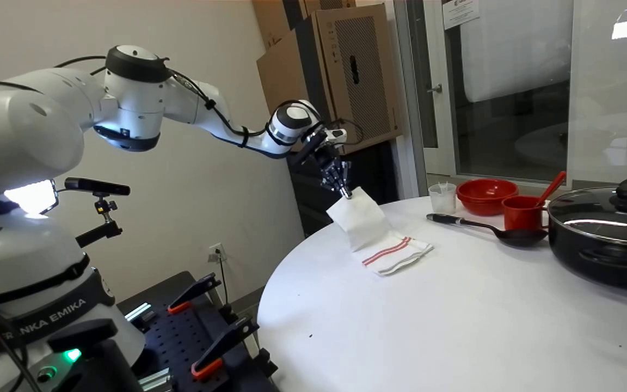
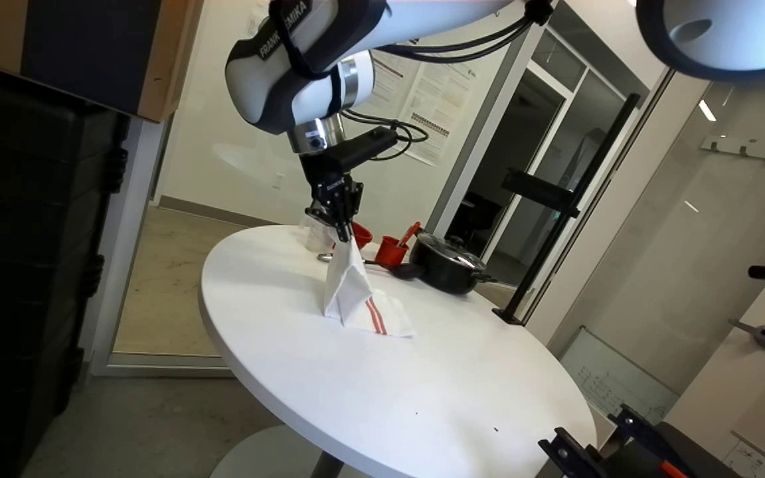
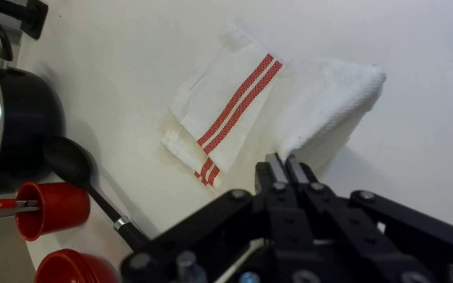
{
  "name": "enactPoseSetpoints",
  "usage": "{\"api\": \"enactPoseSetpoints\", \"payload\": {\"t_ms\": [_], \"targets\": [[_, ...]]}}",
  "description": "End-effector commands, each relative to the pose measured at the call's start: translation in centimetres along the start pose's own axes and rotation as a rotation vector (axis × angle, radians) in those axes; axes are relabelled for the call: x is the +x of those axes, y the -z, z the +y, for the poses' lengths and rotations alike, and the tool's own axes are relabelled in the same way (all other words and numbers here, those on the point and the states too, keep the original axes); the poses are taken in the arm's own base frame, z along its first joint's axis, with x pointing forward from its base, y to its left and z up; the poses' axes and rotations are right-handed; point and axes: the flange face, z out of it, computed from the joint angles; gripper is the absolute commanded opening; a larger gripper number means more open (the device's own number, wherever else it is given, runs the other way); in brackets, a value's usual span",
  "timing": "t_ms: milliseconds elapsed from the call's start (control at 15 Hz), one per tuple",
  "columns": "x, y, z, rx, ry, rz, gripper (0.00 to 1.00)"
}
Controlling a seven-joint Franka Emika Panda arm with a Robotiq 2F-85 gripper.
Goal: Fold the towel
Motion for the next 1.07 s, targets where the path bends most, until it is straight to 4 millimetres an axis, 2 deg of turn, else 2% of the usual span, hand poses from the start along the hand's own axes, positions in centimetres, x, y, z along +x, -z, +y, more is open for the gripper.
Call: {"api": "enactPoseSetpoints", "payload": {"t_ms": [0, 200, 333, 467, 600, 867, 1000], "targets": [[0.0, 1.8, -1.9, -0.017, 0.01, 0.037, 0.01], [0.0, 2.7, -2.8, -0.012, 0.023, 0.055, 0.01], [-0.1, 2.5, -1.7, -0.006, 0.032, 0.046, 0.01], [-0.4, 1.3, 0.6, -0.004, 0.051, 0.009, 0.01], [-0.5, -0.8, 3.6, 0.015, 0.053, -0.034, 0.01], [-1.0, -6.4, 10.6, 0.093, 0.013, -0.154, 0.01], [-1.6, -8.7, 13.4, 0.119, 0.022, -0.221, 0.01]]}}
